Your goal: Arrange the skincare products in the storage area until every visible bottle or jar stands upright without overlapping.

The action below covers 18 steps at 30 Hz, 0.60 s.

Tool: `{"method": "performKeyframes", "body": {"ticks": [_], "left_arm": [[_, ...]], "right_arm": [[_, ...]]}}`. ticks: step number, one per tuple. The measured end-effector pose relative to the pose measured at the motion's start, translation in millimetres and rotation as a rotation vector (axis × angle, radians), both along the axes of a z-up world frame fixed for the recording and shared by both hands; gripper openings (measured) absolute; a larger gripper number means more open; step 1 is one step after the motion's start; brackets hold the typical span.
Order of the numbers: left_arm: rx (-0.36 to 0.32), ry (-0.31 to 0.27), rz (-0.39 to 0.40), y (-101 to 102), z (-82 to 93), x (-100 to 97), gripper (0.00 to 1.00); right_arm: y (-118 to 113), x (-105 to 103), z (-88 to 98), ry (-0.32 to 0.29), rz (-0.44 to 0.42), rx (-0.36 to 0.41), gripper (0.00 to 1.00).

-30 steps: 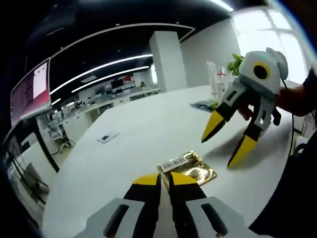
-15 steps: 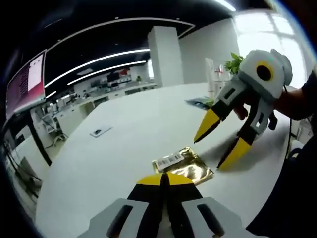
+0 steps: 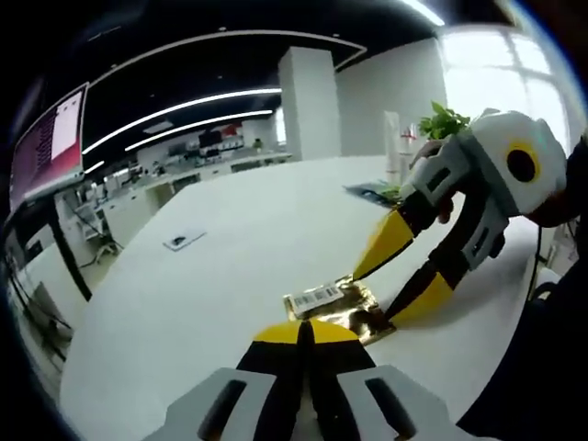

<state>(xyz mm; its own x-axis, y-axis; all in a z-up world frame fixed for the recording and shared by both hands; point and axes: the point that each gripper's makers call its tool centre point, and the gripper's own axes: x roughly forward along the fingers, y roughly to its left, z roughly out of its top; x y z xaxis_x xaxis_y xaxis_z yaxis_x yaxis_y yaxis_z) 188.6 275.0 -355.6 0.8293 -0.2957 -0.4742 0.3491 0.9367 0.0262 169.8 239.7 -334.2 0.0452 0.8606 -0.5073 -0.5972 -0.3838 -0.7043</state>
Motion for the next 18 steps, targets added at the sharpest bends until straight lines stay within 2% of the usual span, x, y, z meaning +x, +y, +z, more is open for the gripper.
{"method": "performKeyframes", "body": {"ticks": [4, 7, 12, 18], "left_arm": [[0.002, 0.003, -0.003, -0.4, 0.1, -0.3, 0.00], [-0.001, 0.005, -0.006, -1.3, 0.3, -1.1, 0.00], [-0.007, 0.007, -0.006, -0.8, 0.2, -0.4, 0.00], [-0.009, 0.010, -0.005, -1.2, 0.4, -0.7, 0.00]], "right_arm": [[-4.0, -3.6, 3.9, -0.002, 0.029, -0.025, 0.25], [-3.2, -3.9, 3.0, -0.070, 0.060, -0.070, 0.25], [1.6, -6.8, 1.5, -0.113, 0.104, -0.119, 0.23], [2.2, -7.0, 2.7, -0.123, 0.116, -0.171, 0.25]]}}
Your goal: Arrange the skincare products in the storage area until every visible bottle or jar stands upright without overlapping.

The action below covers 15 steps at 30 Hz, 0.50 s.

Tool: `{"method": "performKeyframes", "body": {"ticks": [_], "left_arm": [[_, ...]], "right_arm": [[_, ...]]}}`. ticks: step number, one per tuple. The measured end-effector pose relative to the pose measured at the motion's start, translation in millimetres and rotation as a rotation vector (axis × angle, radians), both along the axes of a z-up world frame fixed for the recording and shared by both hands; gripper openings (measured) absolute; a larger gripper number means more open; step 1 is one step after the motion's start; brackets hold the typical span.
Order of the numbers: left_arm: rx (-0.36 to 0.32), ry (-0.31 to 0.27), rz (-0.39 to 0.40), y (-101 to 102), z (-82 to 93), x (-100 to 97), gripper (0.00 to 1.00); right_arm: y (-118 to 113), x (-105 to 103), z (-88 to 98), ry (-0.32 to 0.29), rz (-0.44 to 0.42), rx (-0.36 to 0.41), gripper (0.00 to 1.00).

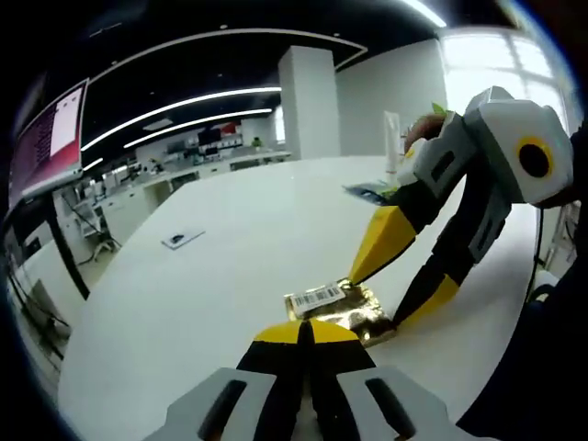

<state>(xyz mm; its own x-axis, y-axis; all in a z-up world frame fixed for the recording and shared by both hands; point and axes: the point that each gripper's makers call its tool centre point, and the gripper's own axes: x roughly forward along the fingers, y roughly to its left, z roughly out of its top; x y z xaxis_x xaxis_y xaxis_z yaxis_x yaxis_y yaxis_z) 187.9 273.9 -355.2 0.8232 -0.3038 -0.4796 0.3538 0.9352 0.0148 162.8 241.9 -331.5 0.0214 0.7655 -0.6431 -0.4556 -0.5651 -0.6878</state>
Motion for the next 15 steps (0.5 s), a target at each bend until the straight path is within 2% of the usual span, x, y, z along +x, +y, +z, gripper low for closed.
{"method": "performKeyframes", "body": {"ticks": [4, 6, 8, 12, 15], "left_arm": [[-0.006, -0.002, -0.001, -1.3, 0.2, -0.1, 0.00], [-0.009, -0.002, -0.003, -2.3, 0.3, -0.3, 0.00], [-0.009, -0.002, -0.006, -3.3, 0.5, -0.5, 0.00], [-0.012, -0.003, -0.006, -3.8, 0.4, -0.7, 0.00], [-0.017, -0.005, -0.006, -3.8, 0.3, -1.1, 0.00]], "right_arm": [[1.0, -4.1, -1.4, 0.007, 0.020, -0.041, 0.24], [2.7, -2.4, -3.1, -0.021, 0.029, -0.061, 0.23], [5.3, -3.0, -2.1, -0.021, 0.036, -0.068, 0.24], [7.3, -1.8, -1.5, -0.039, 0.042, -0.062, 0.26], [5.5, 2.0, -1.5, -0.054, 0.028, -0.034, 0.23]]}}
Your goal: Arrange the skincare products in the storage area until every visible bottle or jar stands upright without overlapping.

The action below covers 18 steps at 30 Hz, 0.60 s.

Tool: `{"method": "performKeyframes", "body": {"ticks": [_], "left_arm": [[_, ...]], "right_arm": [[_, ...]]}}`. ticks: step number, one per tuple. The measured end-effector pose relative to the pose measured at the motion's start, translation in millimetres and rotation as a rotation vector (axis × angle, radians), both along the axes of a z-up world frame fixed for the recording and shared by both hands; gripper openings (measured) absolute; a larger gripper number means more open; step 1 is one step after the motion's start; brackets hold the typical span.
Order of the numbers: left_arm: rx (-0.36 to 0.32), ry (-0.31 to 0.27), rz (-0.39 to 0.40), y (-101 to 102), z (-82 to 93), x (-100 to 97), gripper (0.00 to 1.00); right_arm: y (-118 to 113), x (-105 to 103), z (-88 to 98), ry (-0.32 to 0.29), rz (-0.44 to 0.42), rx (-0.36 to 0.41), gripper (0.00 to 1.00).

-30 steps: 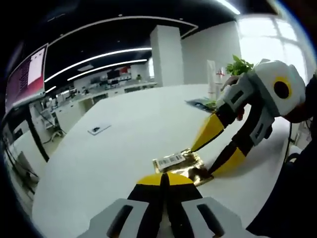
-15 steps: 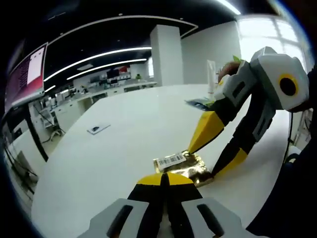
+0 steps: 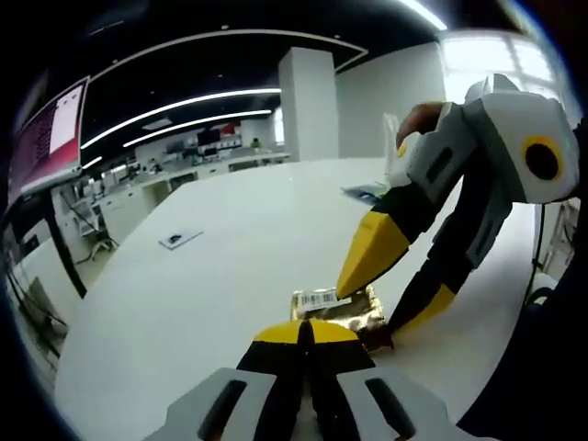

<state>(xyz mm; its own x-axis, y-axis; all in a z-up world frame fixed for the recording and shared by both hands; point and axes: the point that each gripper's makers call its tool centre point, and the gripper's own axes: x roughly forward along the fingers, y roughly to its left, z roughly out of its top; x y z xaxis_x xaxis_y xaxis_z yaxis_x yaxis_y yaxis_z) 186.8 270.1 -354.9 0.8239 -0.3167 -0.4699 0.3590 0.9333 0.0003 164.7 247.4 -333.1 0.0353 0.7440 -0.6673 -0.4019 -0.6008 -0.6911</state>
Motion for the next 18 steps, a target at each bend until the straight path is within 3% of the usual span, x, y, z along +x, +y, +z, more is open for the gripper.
{"method": "performKeyframes", "body": {"ticks": [7, 12, 14, 18], "left_arm": [[-0.004, 0.001, -0.001, 2, -0.2, 1.5, 0.00], [-0.015, 0.000, -0.002, 2, -0.2, 2.3, 0.00], [-0.021, -0.002, -0.001, 2, -0.2, 2.4, 0.00], [-0.022, -0.003, -0.002, 3, -0.1, 2.8, 0.00]], "right_arm": [[4, 7, 11.0, -0.010, -0.011, 0.104, 0.10], [7, 17, 6.5, -0.049, -0.016, 0.096, 0.04], [7, 6, 1.9, -0.056, -0.022, 0.090, 0.04], [7, 7, -1.6, -0.072, -0.017, 0.081, 0.01]]}}
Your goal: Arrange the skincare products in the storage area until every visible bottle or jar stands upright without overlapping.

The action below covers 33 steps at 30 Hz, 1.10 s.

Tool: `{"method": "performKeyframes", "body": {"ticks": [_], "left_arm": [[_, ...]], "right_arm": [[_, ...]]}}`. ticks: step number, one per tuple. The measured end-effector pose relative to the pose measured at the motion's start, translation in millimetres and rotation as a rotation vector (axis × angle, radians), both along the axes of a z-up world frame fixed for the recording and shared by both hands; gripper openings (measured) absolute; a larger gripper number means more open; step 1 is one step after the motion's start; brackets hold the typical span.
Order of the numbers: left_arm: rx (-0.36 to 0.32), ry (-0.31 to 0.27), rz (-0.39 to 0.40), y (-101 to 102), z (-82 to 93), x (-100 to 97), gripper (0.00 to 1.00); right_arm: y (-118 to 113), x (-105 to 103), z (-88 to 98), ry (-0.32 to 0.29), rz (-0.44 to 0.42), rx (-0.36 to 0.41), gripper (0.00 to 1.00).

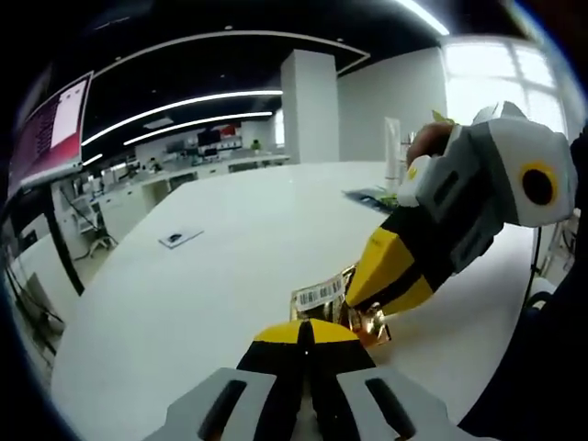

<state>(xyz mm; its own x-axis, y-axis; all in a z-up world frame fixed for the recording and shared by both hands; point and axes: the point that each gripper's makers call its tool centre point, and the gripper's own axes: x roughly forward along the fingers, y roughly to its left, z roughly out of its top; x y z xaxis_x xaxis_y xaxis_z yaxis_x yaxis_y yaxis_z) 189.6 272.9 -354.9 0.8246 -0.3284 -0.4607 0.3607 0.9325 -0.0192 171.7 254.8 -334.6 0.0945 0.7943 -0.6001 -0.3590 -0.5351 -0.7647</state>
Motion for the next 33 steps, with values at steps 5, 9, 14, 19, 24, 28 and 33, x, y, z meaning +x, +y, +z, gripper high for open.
{"method": "performKeyframes", "body": {"ticks": [5, 9, 14, 19, 24, 28, 33], "left_arm": [[-0.002, 0.001, -0.001, 1, 0.3, 1.5, 0.00], [0.058, -0.059, -0.014, 3, 11.8, 5.0, 0.04], [0.060, -0.119, -0.005, 11, 30.8, 7.0, 0.09], [0.018, -0.152, 0.019, 20, 41.9, 7.8, 0.13], [-0.018, -0.171, 0.023, 21, 47.9, 6.9, 0.18], [-0.045, -0.181, 0.006, 18, 51.7, 6.3, 0.19], [-0.115, -0.188, -0.031, 7, 57.7, 5.5, 0.22]], "right_arm": [[-1, 2, 0.4, 0.015, -0.006, 0.018, 0.00], [-2, 4, 1.8, 0.027, -0.017, 0.033, 0.00], [-4, 10, 13.9, 0.079, -0.043, 0.083, 0.00], [-9, 16, 23.0, 0.160, -0.082, 0.129, 0.00], [-16, 21, 34.1, 0.272, -0.123, 0.190, 0.00], [-21, 28, 44.8, 0.373, -0.162, 0.241, 0.00], [-31, 28, 59.1, 0.542, -0.197, 0.314, 0.00]]}}
